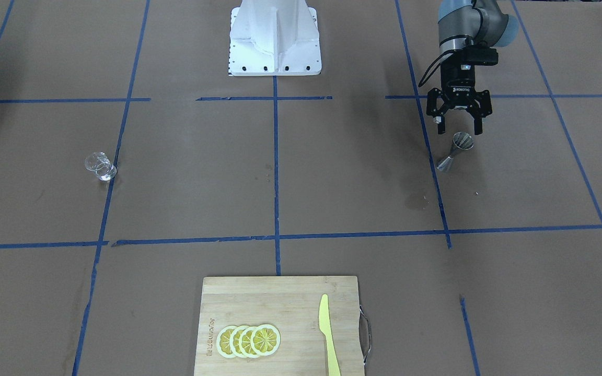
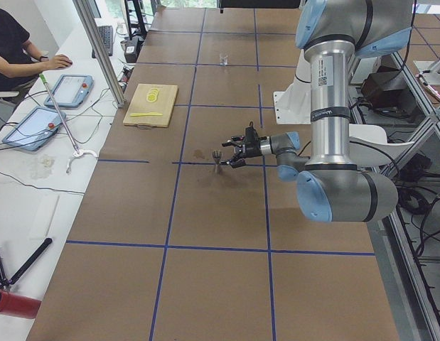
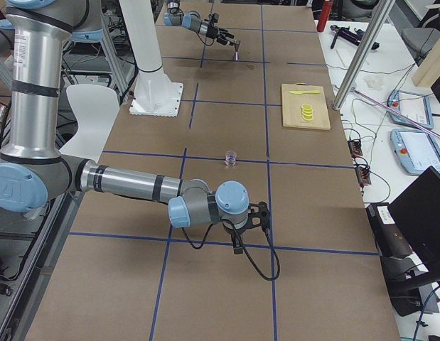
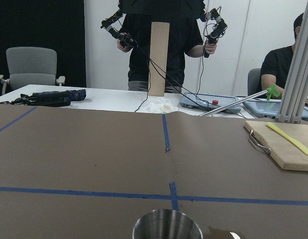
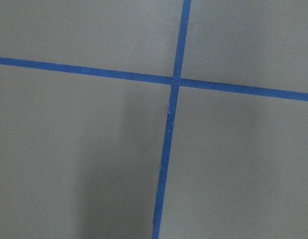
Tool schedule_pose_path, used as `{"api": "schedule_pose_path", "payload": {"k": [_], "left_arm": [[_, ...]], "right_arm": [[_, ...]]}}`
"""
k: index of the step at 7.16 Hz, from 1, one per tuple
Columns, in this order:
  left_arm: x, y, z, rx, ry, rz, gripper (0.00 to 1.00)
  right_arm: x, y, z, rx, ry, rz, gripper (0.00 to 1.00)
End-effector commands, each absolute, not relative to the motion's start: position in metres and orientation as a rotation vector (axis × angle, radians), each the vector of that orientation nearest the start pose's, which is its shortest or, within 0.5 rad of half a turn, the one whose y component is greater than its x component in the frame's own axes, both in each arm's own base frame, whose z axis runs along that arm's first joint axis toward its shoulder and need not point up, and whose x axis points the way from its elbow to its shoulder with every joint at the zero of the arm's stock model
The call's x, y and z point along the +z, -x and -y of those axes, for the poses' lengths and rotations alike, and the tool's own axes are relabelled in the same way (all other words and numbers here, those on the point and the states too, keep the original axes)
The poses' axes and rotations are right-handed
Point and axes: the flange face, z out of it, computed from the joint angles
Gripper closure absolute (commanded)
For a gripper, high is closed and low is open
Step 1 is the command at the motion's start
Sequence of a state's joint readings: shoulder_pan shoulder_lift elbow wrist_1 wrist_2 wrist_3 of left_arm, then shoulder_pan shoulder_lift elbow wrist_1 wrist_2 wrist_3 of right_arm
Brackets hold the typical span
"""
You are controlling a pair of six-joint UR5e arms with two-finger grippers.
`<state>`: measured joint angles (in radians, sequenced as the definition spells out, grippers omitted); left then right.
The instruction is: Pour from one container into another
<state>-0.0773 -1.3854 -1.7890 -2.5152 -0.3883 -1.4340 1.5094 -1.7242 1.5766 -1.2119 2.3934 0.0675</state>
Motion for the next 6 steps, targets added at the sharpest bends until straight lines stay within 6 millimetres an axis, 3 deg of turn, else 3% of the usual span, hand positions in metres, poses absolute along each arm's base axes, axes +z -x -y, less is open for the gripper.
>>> {"api": "schedule_pose_path", "payload": {"k": [1,3,5,6], "left_arm": [[0.517,-0.402,0.257,-0.511,-1.162,-0.721,0.01],[0.519,-0.406,0.257,-0.493,-1.163,-0.711,0.01],[0.547,-0.412,0.261,-0.466,-1.142,-0.682,0.01],[0.551,-0.406,0.27,-0.482,-1.149,-0.668,0.01]], "right_arm": [[0.685,-0.034,0.438,-0.081,-0.146,0.83,0.0],[0.686,-0.034,0.437,-0.081,-0.145,0.83,0.0],[0.685,-0.034,0.438,-0.081,-0.146,0.83,0.0],[0.685,-0.034,0.438,-0.082,-0.148,0.83,0.0]]}}
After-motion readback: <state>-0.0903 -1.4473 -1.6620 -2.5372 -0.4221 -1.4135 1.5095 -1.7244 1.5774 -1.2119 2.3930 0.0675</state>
